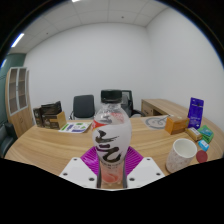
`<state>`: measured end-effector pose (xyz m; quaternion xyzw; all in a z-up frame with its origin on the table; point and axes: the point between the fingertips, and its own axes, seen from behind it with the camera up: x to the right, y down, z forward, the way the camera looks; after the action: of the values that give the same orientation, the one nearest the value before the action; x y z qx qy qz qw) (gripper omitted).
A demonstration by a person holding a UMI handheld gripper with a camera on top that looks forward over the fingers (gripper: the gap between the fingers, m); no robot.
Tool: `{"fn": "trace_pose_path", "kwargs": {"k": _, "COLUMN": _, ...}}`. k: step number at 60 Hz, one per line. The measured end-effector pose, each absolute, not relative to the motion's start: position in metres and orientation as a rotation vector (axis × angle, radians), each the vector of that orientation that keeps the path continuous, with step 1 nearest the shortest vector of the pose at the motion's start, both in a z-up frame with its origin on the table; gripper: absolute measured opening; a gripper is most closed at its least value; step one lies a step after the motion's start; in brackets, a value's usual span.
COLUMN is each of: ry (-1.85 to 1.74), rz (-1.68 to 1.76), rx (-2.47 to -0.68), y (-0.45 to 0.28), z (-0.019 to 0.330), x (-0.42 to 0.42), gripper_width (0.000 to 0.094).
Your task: Pour water
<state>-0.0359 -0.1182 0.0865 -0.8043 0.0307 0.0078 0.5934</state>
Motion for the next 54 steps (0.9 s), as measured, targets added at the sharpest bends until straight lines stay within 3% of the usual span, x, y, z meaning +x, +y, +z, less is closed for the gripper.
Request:
{"fn": "trace_pose_path", "kwargs": {"k": 11, "ry": 0.374, "rz": 0.479, "rx": -1.786, "y": -0.127, "z": 0.157, "x": -0.044, "gripper_width": 0.0284}}
{"fn": "trace_pose_path", "kwargs": {"k": 19, "ry": 0.685, "rz": 0.943, "rx": -1.630, "y": -0.135, "z": 0.211, "x": -0.043, "gripper_width": 0.0282}}
{"fn": "trace_pose_path", "kwargs": {"k": 29, "ry": 1.056, "rz": 1.427, "rx": -1.364, "y": -0.135, "z": 0.220, "x": -0.007, "gripper_width": 0.0284}}
{"fn": "trace_pose_path", "kwargs": {"k": 38, "ry": 1.303, "rz": 1.668, "rx": -1.170, "y": -0.130, "z": 0.196, "x": 0.027, "gripper_width": 0.0283}}
{"fn": "trace_pose_path", "kwargs": {"k": 47, "ry": 1.450, "rz": 1.780, "rx": -1.109, "y": -0.133, "z": 0.171, "x": 0.038, "gripper_width": 0.0282}}
{"fn": "trace_pose_path", "kwargs": {"k": 54, "ry": 1.434, "rz": 1.786, "rx": -1.146, "y": -0.133, "z": 0.175, "x": 0.037, "gripper_width": 0.0283}}
